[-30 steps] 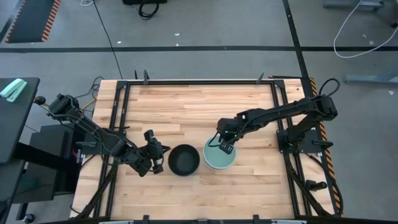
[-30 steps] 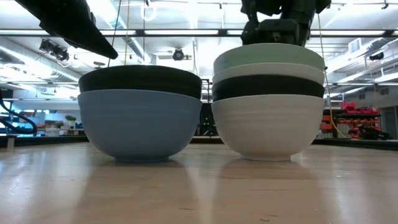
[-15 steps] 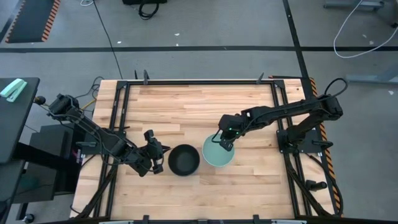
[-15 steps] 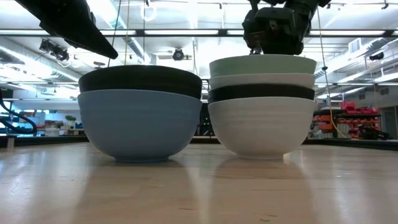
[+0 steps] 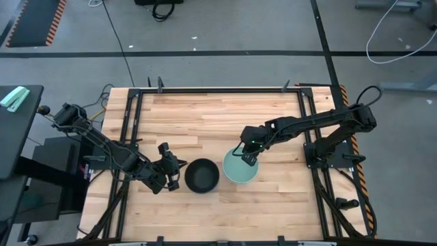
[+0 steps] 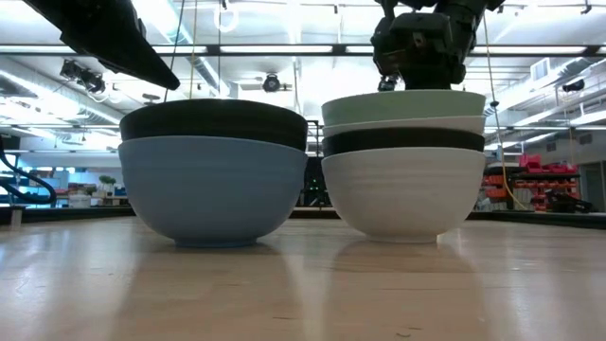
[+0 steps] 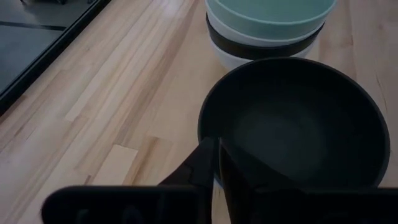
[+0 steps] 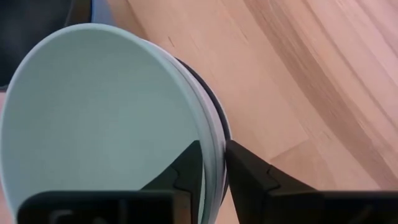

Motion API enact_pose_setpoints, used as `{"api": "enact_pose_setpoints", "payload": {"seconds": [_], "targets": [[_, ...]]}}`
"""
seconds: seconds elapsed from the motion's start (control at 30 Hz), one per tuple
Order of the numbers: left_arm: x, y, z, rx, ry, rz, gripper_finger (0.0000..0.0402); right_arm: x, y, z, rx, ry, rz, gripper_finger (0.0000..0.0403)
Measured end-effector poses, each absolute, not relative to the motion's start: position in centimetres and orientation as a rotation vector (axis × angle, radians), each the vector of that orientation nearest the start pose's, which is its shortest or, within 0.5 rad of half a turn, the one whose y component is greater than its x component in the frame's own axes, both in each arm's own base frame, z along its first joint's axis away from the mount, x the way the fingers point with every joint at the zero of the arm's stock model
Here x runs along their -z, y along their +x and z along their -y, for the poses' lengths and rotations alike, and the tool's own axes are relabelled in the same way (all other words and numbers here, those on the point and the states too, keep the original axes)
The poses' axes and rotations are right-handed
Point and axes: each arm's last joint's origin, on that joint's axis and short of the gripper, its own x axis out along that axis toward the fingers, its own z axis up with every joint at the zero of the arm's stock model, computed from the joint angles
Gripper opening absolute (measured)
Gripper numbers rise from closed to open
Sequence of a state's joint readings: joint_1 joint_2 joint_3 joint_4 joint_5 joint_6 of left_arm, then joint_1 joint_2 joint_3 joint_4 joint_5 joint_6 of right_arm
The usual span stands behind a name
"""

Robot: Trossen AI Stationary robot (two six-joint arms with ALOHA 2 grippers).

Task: Nest bowls inside each other
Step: Stack the stacked bowls on top of the right black bowl

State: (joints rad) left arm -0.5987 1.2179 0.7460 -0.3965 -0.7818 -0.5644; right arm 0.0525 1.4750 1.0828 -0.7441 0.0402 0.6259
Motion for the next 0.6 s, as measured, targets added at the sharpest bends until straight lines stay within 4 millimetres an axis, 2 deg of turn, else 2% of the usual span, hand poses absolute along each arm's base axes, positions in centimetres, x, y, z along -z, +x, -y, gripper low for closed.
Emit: {"api": "enact_pose_setpoints", "payload": {"seconds": [0.4,0.6], "targets": [[-22.6,20.3,11.3,-0.349,0.013,-0.587,0.0028,-24.2,28.4,-1.2,0.350,0.507,-1.101,0.0098],[-22.6,20.3,11.3,-0.349,0.013,-0.587,0.0036,-25.9,28.9,-1.0,0.344,0.511,-1.070,0.0101]]}}
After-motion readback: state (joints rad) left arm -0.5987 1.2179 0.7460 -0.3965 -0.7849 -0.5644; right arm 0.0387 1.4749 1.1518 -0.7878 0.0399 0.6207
